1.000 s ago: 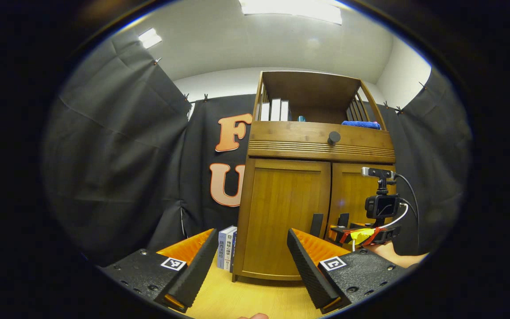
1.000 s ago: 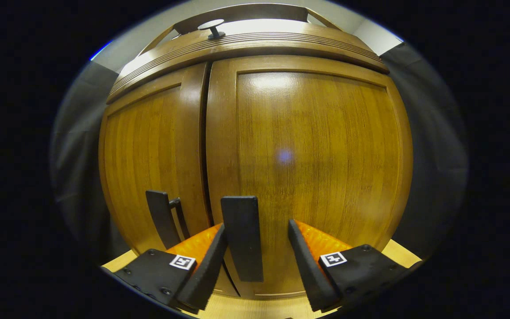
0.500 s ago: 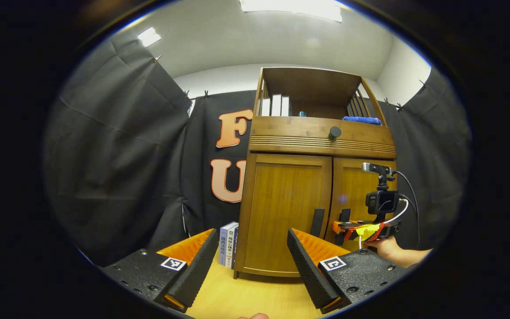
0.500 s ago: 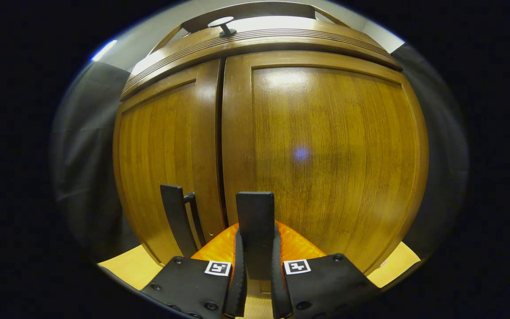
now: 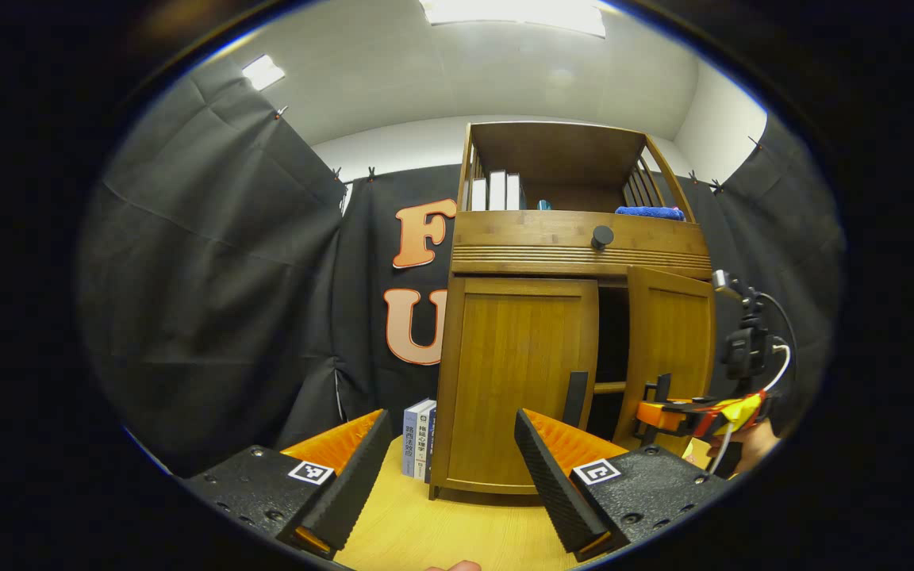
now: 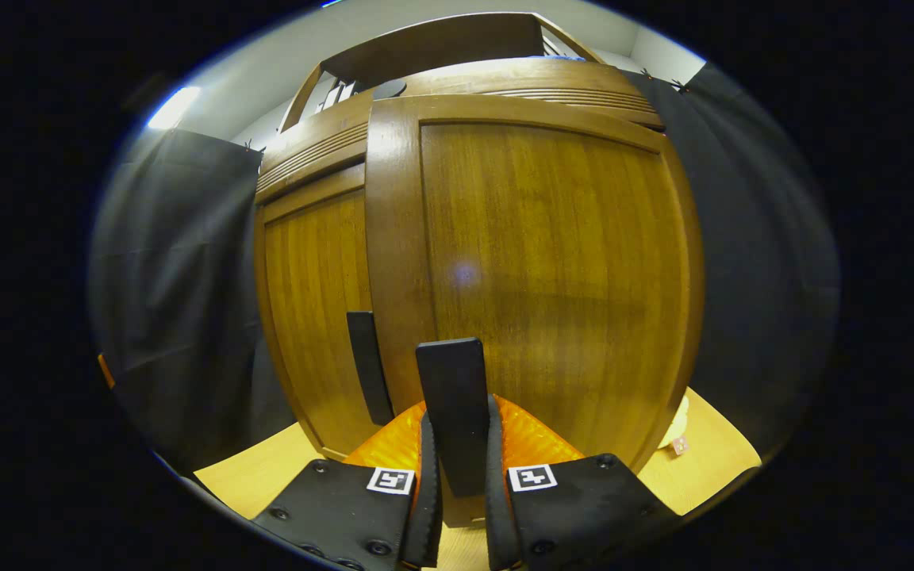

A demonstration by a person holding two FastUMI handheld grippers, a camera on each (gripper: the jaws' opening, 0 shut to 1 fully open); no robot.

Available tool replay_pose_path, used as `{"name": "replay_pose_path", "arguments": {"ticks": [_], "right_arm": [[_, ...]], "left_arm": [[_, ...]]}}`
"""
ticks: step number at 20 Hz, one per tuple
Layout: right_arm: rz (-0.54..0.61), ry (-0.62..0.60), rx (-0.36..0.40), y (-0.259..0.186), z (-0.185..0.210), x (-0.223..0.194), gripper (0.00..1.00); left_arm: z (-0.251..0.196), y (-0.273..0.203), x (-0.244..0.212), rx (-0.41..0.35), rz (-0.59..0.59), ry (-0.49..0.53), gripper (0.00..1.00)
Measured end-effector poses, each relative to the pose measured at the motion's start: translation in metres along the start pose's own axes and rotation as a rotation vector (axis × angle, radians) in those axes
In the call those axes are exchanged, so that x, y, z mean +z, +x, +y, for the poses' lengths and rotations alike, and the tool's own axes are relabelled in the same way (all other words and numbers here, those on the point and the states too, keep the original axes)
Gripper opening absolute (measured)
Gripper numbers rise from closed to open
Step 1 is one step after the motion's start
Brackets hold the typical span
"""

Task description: Open the right door of the double-door shoe cabinet with the right hand, and open the left door with the left hand.

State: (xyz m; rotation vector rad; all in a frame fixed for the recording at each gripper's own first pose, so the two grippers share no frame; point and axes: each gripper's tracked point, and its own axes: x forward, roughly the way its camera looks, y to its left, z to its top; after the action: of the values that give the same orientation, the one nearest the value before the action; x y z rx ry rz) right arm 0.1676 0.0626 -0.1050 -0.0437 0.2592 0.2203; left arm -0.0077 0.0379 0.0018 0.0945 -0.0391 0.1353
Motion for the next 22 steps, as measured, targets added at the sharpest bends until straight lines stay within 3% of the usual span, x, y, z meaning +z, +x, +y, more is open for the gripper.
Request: {"name": "replay_pose_path", "arguments": {"ticks": [3, 4, 7, 11, 13, 14, 15, 17, 20, 22], "right_arm": [[-0.006, -0.009, -0.020, -0.034, -0.014, 0.000, 0.30], [-0.010, -0.006, -0.025, -0.044, -0.018, 0.000, 0.34], [-0.011, 0.011, -0.031, -0.072, -0.036, -0.001, 0.25], [-0.017, -0.009, -0.083, -0.096, -0.060, 0.000, 0.27], [-0.012, -0.037, -0.111, -0.106, -0.070, -0.001, 0.29], [-0.007, -0.054, -0.121, -0.109, -0.074, 0.000, 0.28], [-0.006, -0.070, -0.132, -0.113, -0.078, 0.000, 0.28], [0.004, -0.086, -0.151, -0.118, -0.085, 0.003, 0.24], [0.004, -0.105, -0.178, -0.132, -0.099, 0.000, 0.33], [0.002, -0.103, -0.205, -0.137, -0.109, 0.001, 0.28]], "left_arm": [[-0.011, 0.006, -0.003, -0.027, 0.005, -0.009, 0.92], [-0.014, 0.009, -0.004, -0.036, 0.007, -0.012, 0.94], [-0.031, 0.016, -0.009, -0.082, 0.017, -0.022, 0.94], [-0.057, 0.021, -0.011, -0.146, 0.017, -0.016, 0.92], [-0.069, 0.022, -0.016, -0.178, 0.028, -0.016, 0.97], [-0.074, 0.021, -0.020, -0.190, 0.036, -0.014, 0.92], [-0.077, 0.019, -0.022, -0.200, 0.042, -0.013, 0.95], [-0.082, 0.018, -0.026, -0.214, 0.052, -0.012, 0.92], [-0.082, 0.020, -0.024, -0.212, 0.047, -0.008, 0.92], [-0.081, 0.020, -0.025, -0.206, 0.044, -0.011, 0.95]]}}
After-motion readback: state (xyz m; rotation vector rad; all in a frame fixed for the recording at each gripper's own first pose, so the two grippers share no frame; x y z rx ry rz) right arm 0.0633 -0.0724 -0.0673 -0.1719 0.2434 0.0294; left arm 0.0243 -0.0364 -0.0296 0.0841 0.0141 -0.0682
